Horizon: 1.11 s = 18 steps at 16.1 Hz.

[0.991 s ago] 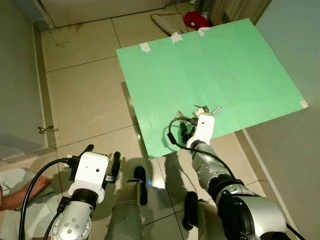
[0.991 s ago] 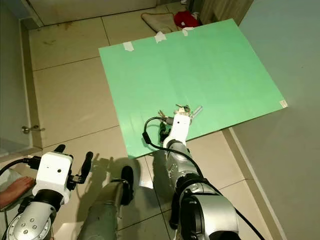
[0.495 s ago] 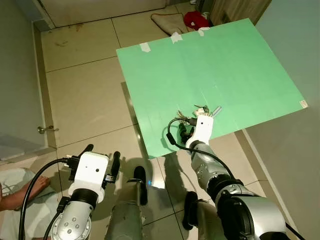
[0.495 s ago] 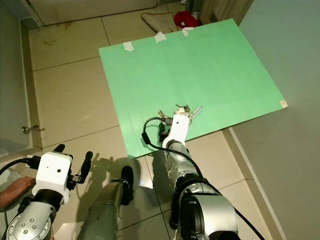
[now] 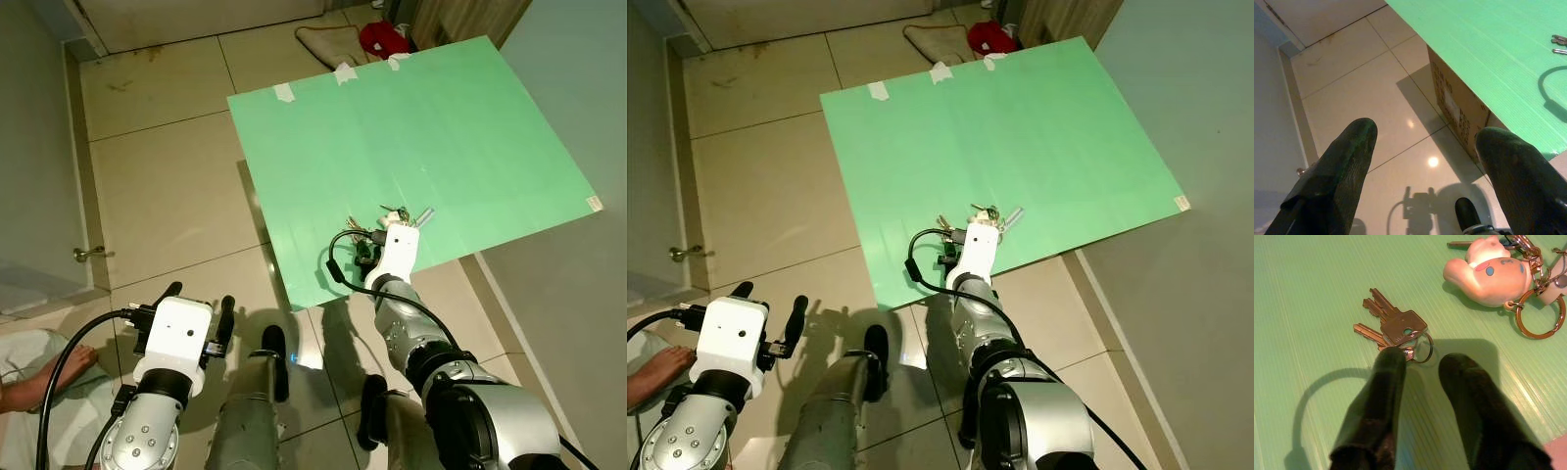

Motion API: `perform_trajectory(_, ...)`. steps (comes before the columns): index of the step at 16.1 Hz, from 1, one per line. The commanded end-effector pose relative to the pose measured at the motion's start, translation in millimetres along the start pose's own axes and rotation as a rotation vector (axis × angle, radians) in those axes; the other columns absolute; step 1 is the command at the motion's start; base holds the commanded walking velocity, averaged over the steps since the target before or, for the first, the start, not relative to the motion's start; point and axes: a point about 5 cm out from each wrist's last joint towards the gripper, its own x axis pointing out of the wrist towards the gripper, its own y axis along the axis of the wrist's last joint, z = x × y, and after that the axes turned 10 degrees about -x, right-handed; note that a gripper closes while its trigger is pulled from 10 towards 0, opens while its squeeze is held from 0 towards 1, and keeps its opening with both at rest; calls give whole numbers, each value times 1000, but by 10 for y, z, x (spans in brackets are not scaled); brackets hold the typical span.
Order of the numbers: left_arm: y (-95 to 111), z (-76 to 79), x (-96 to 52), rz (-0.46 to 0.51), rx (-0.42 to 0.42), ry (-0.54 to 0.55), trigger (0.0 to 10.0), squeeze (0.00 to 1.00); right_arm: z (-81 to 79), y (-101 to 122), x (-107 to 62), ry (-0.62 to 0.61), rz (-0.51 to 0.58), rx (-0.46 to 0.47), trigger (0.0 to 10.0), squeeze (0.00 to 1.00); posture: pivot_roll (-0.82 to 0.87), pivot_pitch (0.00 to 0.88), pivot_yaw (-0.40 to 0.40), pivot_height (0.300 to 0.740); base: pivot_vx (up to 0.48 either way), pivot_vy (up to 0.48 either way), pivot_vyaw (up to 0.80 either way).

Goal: Hang keys on a hook

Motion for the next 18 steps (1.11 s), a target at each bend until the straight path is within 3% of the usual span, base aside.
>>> perform_trajectory(1, -47, -4, -39, -22, 8, 5, 10000, 0, -32, -119, -34, 1, -45, 17, 0, 0, 464, 409, -42, 740, 0, 0, 0)
perform_trajectory(11, -41, -9, -56, -27, 11, 8, 10000, 0, -110, -113, -39, 22, -40, 88, 0, 0, 471, 428, -38, 740, 0, 0, 0)
perform_trajectory(14, -43, 0, -45, -26, 8, 8, 10000, 0, -87, 70, 3, 33, 48, 80, 0, 0, 460, 429, -43, 740, 0, 0, 0)
perform_trajectory(18, -49, 20, -34, -26, 2, 1, 10000, 0, -38, 163, 21, 41, 98, -6, 0, 0, 447, 428, -42, 740, 0, 0, 0)
